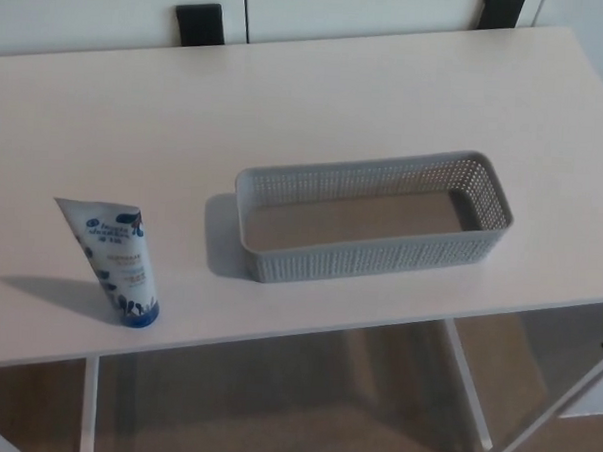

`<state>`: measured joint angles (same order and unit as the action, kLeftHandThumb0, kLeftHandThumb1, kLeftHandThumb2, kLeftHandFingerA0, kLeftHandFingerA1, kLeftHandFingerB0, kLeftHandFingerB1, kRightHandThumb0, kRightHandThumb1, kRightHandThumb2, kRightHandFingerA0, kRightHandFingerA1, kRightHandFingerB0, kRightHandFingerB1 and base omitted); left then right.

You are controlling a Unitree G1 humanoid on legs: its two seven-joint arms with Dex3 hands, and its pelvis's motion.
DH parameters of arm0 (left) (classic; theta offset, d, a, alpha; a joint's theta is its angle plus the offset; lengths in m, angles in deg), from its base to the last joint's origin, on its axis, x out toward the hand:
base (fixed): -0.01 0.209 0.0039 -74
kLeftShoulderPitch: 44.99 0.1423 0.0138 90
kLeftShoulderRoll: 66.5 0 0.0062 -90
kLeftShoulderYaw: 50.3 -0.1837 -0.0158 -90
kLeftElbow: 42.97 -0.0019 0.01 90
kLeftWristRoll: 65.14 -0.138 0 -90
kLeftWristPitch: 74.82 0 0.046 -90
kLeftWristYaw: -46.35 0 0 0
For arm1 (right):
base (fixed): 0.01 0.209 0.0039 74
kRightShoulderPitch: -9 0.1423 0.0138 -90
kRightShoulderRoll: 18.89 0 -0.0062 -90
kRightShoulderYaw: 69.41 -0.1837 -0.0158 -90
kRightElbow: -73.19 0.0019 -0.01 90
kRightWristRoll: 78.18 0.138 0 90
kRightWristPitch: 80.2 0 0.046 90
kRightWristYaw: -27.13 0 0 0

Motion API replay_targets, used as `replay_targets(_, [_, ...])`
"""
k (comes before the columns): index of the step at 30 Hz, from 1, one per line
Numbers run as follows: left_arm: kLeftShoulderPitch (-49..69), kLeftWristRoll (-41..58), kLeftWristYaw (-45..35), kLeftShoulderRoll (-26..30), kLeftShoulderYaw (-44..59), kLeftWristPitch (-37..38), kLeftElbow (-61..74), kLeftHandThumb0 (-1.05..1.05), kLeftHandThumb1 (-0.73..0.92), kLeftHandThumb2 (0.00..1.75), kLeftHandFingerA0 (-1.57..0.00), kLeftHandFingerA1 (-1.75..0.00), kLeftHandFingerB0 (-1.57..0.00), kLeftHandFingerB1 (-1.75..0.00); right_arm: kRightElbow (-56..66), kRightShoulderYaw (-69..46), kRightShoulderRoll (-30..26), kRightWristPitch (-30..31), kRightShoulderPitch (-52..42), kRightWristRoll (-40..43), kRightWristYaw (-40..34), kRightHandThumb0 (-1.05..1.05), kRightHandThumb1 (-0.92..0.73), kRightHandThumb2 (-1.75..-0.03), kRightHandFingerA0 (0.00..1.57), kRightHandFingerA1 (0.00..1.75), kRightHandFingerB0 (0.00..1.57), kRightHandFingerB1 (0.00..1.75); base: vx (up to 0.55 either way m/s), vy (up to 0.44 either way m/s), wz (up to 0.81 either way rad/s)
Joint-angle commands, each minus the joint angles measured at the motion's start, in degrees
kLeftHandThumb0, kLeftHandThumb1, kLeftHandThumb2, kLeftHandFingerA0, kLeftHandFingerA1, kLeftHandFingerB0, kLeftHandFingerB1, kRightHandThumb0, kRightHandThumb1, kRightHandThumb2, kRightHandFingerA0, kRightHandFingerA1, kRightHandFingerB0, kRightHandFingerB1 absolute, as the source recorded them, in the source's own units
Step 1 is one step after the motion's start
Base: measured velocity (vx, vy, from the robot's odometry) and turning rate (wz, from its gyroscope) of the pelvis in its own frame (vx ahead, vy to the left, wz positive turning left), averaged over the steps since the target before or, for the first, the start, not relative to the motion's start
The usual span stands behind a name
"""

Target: The robot walks towards a table in front, picks a shampoo with left hand and puts it in a small grey container

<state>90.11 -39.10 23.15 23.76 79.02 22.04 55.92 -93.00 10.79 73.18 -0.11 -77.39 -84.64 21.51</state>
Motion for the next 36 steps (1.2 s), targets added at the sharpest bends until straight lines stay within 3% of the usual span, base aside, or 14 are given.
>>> replay_targets(1, [-3.06, 35.06, -10.6, 13.93, 14.15, -5.76, 22.23, -0.25, 0.37, 0.88, 0.0, -0.48, 0.0, -0.48, -0.39, 0.59, -0.48, -1.71, -2.68, -0.39, -0.8, -0.31, -0.58, -0.57, 0.81, 0.52, 0.55, 0.4, 0.0, 0.0, 0.0])
replay_targets(2, [-5.61, 35.5, -8.35, 16.27, 12.98, -8.83, 21.91, -0.26, 0.33, 0.86, 0.0, -0.48, 0.0, -0.48, -0.4, 0.52, -0.41, -1.71, -2.24, -0.31, -0.72, -0.4, -0.48, -0.77, 0.74, 0.63, 0.5, 0.52, 0.0, 0.0, 0.0])
replay_targets(4, [-10.12, 32.79, -6.9, 18.8, 10.35, -11.33, 19.9, -0.48, 0.31, 0.68, -0.04, -0.4, -0.01, -0.32, -0.27, 0.48, -0.4, -1.9, -2.29, -0.19, -0.66, -0.41, -0.48, -0.76, 0.73, 0.62, 0.48, 0.51, 0.0, 0.0, 0.0])
replay_targets(7, [-18.44, 25.71, -5.38, 21.51, 4.47, -14.48, 14.6, -0.39, 0.47, 0.55, -0.03, -0.29, 0.0, -0.22, -0.14, -0.02, -0.37, -1.82, -2.2, 0.47, -0.39, -0.4, -0.47, -0.75, 0.73, 0.61, 0.48, 0.51, 0.0, 0.0, 0.0])
replay_targets(8, [-20.9, 23.68, -5.34, 21.73, 2.69, -14.9, 12.65, -0.4, 0.4, 0.7, -0.01, -0.3, 0.0, -0.14, -0.13, -0.14, -0.3, -1.88, -2.23, 0.62, -0.39, -0.4, -0.47, -0.75, 0.73, 0.62, 0.48, 0.51, 0.0, 0.0, 0.0])
replay_targets(11, [-27.47, 16.37, -2.82, 21.54, -2.98, -16.36, 7.88, -0.26, 0.45, 0.68, 0.0, -0.28, 0.0, -0.13, -0.17, -0.26, -0.15, -1.61, -2.38, 0.77, -0.35, -0.38, -0.48, -0.73, 0.72, 0.6, 0.48, 0.5, 0.0, 0.0, 0.0])
replay_targets(15, [-32.38, 11.4, 0.58, 19.7, -8.66, -19.36, 3.43, -0.42, 0.49, 0.55, -0.03, -0.28, 0.0, -0.19, -0.14, -0.09, -0.13, -1.73, -2.43, 0.59, -0.53, -0.4, -0.48, -0.76, 0.73, 0.62, 0.49, 0.51, 0.0, 0.0, 0.0])
replay_targets(17, [-36.09, 10.39, -1.07, 18.37, -12.1, -19.52, -1.6, -0.42, 0.41, 0.7, -0.01, -0.29, 0.0, -0.14, -0.19, 0.29, -0.19, -2.16, -2.67, 0.18, -0.58, -0.41, -0.48, -0.76, 0.73, 0.62, 0.49, 0.52, 0.0, 0.0, 0.0])
replay_targets(19, [-37.44, 10.69, -2.34, 17.99, -13.51, -20.06, -4.13, -0.4, 0.49, 0.55, -0.02, -0.28, 0.0, -0.15, -0.2, 0.52, -0.22, -2.2, -2.71, 0.0, -0.55, -0.4, -0.49, -0.76, 0.72, 0.62, 0.49, 0.52, 0.0, 0.0, 0.0])
replay_targets(20, [-37.85, 10.56, -3.1, 16.93, -14.76, -19.81, -5.61, -0.42, 0.49, 0.55, -0.01, -0.27, 0.0, -0.15, -0.14, 0.88, -0.25, -2.37, -3.0, -0.35, -0.96, -0.32, -0.58, -0.57, 0.82, 0.53, 0.55, 0.4, 0.0, 0.0, 0.0])
replay_targets(25, [-39.7, 8.71, -4.56, 15.52, -18.77, -18.78, -10.0, -0.45, 0.5, 0.56, -0.03, -0.28, 0.0, -0.15, -0.07, 0.83, -0.17, -2.57, -3.25, 0.16, -0.73, -0.31, -0.58, -0.57, 0.82, 0.53, 0.55, 0.41, 0.0, 0.0, 0.0])
replay_targets(26, [-39.87, 7.53, -4.31, 15.1, -19.97, -18.35, -10.67, -0.48, 0.32, 0.72, 0.0, -0.34, 0.0, -0.19, -0.18, 0.94, -0.16, -2.7, -3.4, 0.07, -0.48, -0.31, -0.58, -0.57, 0.8, 0.52, 0.55, 0.4, 0.0, 0.0, 0.0])
replay_targets(27, [-40.03, 7.28, -4.49, 15.02, -20.44, -18.32, -11.08, -0.5, 0.32, 0.72, 0.0, -0.33, 0.0, -0.16, -0.18, 0.91, -0.13, -2.69, -3.37, 0.12, -0.41, -0.39, -0.48, -0.76, 0.74, 0.62, 0.49, 0.52, 0.0, 0.0, 0.0])
replay_targets(36, [-42.05, 4.12, -4.32, 11.76, -26.39, -18.26, -12.81, -0.49, 0.32, 0.72, -0.01, -0.33, 0.0, -0.19, -0.31, 1.39, -0.08, -3.13, -2.76, -0.23, -0.4, -0.42, -0.47, -0.76, 0.74, 0.62, 0.5, 0.52, 0.0, 0.0, 0.0])
